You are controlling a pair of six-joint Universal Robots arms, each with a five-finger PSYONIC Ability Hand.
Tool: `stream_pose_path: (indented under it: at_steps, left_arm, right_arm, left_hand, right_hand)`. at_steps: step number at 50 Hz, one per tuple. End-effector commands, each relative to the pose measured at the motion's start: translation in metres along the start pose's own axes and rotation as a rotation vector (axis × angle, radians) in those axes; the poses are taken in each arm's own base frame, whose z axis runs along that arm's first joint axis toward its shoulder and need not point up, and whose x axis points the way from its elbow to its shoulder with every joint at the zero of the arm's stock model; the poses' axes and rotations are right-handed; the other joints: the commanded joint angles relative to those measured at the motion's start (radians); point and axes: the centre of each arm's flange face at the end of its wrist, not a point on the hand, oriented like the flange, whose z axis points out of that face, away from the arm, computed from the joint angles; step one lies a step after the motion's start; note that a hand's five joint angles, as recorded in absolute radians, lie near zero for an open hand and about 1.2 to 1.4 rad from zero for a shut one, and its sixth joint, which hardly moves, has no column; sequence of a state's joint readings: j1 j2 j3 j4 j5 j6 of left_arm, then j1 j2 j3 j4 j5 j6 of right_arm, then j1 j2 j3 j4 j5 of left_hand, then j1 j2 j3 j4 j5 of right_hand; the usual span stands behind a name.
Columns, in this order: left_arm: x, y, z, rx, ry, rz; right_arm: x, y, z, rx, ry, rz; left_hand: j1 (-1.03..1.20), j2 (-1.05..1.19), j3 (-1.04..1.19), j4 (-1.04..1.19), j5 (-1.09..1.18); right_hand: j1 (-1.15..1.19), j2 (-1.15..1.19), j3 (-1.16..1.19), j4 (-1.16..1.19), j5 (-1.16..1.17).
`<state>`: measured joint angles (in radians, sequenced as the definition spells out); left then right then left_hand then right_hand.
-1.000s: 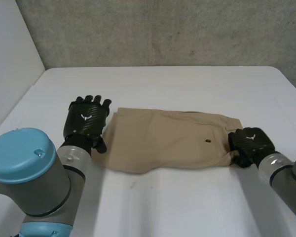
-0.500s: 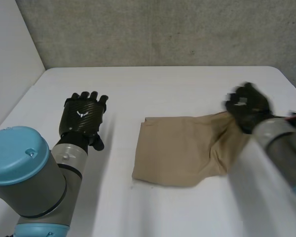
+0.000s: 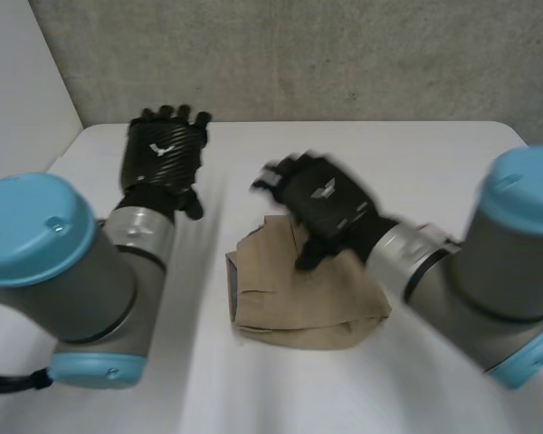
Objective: Fold the shorts.
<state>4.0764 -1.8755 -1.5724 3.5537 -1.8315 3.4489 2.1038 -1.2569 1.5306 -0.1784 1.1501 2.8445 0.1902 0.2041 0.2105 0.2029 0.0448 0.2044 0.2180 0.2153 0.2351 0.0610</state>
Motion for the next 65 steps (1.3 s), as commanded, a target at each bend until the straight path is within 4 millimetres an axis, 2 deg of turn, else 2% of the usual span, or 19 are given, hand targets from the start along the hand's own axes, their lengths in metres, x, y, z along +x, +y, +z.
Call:
stream_pose_path:
  at_steps: [1, 6, 12, 18, 22, 24, 27, 28, 29, 31, 32, 33, 36, 37, 40, 45, 53, 61, 65]
  left_arm:
    - [0.055, 0.006, 0.0, -0.042, 0.169, -0.011]
    - [0.079, 0.041, -0.005, -0.205, 0.24, -0.043]
    - [0.09, 0.079, -0.012, -0.363, 0.274, -0.011]
    - [0.088, 0.09, -0.016, -0.439, 0.288, 0.016]
    - [0.087, 0.084, -0.02, -0.454, 0.298, 0.025]
    - [0.085, 0.071, -0.021, -0.442, 0.3, 0.023]
    - [0.067, 0.02, -0.019, -0.349, 0.276, -0.021]
    - [0.061, 0.006, -0.018, -0.317, 0.266, -0.034]
    - [0.05, -0.022, -0.019, -0.249, 0.247, -0.051]
    - [0.036, -0.049, -0.02, -0.179, 0.222, -0.075]
    - [0.027, -0.062, -0.019, -0.146, 0.201, -0.086]
    - [0.003, -0.084, -0.016, -0.09, 0.145, -0.104]
    - [-0.032, -0.105, -0.015, -0.054, 0.061, -0.116]
    - [-0.051, -0.114, -0.017, -0.051, 0.02, -0.124]
    - [-0.07, -0.124, -0.024, -0.062, -0.01, -0.127]
    - [-0.09, -0.127, -0.031, -0.114, -0.01, -0.16]
    - [-0.09, -0.126, -0.033, -0.128, 0.03, -0.193]
    - [-0.088, -0.121, -0.034, -0.137, 0.034, -0.231]
    - [-0.089, -0.124, -0.035, -0.098, 0.027, -0.236]
  right_arm:
    - [0.05, 0.01, -0.011, -0.084, 0.157, 0.295]
    - [0.049, 0.054, 0.002, -0.248, 0.168, 0.235]
    - [0.049, 0.109, 0.012, -0.453, 0.188, 0.136]
    - [0.05, 0.119, 0.013, -0.502, 0.186, 0.109]
    - [0.055, 0.099, 0.014, -0.451, 0.202, 0.093]
    - [0.062, 0.074, 0.012, -0.389, 0.226, 0.07]
    - [0.069, 0.045, 0.009, -0.316, 0.255, 0.048]
    - [0.074, 0.026, 0.005, -0.265, 0.281, 0.038]
    - [0.077, 0.015, 0.004, -0.237, 0.296, 0.035]
    - [0.083, -0.004, -0.001, -0.184, 0.331, 0.041]
    - [0.092, -0.026, -0.008, -0.126, 0.387, 0.058]
    - [0.095, -0.039, -0.012, -0.092, 0.417, 0.068]
    - [0.107, -0.091, -0.04, 0.044, 0.551, 0.085]
    - [0.109, -0.102, -0.048, 0.071, 0.58, 0.085]
    - [0.12, -0.119, -0.068, 0.075, 0.673, 0.071]
    - [0.136, -0.121, -0.083, 0.007, 0.739, 0.067]
    - [0.142, -0.119, -0.087, -0.013, 0.751, 0.072]
    - [0.131, -0.107, -0.077, -0.048, 0.658, 0.075]
    - [0.107, -0.076, -0.053, -0.121, 0.446, 0.075]
  left_hand:
    - [0.012, -0.002, -0.009, -0.001, -0.018]
    - [0.012, -0.002, -0.009, -0.001, -0.018]
    - [0.012, -0.002, -0.009, -0.001, -0.018]
    - [0.017, 0.003, -0.003, 0.005, -0.012]
    - [0.02, 0.006, 0.0, 0.008, -0.009]
    - [0.02, 0.006, 0.0, 0.008, -0.009]
    - [0.017, 0.003, -0.003, 0.005, -0.012]
    - [0.02, 0.006, 0.0, 0.008, -0.009]
    - [0.02, 0.006, 0.0, 0.008, -0.009]
    - [0.02, 0.006, 0.0, 0.008, -0.009]
    - [0.023, 0.009, 0.003, 0.011, -0.006]
    - [0.032, 0.018, 0.012, 0.019, 0.003]
    - [0.056, 0.042, 0.035, 0.043, 0.026]
    - [0.056, 0.042, 0.035, 0.043, 0.026]
    - [0.05, 0.036, 0.029, 0.037, 0.021]
    - [0.018, 0.004, -0.003, 0.005, -0.012]
    - [0.003, -0.011, -0.018, -0.01, -0.026]
    - [-0.016, -0.03, -0.036, -0.028, -0.045]
    - [-0.016, -0.03, -0.036, -0.028, -0.045]
  right_hand:
    - [-0.03, -0.043, -0.041, -0.061, -0.061]
    - [-0.03, -0.043, -0.041, -0.061, -0.061]
    - [-0.03, -0.043, -0.041, -0.061, -0.061]
    - [-0.03, -0.043, -0.041, -0.061, -0.061]
    - [-0.03, -0.043, -0.041, -0.061, -0.061]
    - [-0.03, -0.043, -0.041, -0.061, -0.061]
    - [-0.03, -0.043, -0.041, -0.061, -0.061]
    - [-0.03, -0.043, -0.041, -0.061, -0.061]
    - [-0.03, -0.043, -0.041, -0.061, -0.061]
    - [-0.03, -0.043, -0.041, -0.061, -0.061]
    - [-0.03, -0.043, -0.041, -0.061, -0.061]
    - [-0.03, -0.043, -0.041, -0.061, -0.061]
    - [-0.03, -0.043, -0.041, -0.061, -0.061]
    - [-0.03, -0.043, -0.041, -0.061, -0.061]
    - [-0.03, -0.043, -0.041, -0.061, -0.061]
    - [-0.03, -0.043, -0.041, -0.061, -0.061]
    - [-0.03, -0.043, -0.041, -0.061, -0.061]
    - [-0.03, -0.043, -0.041, -0.061, -0.061]
    - [-0.03, -0.043, -0.041, -0.061, -0.061]
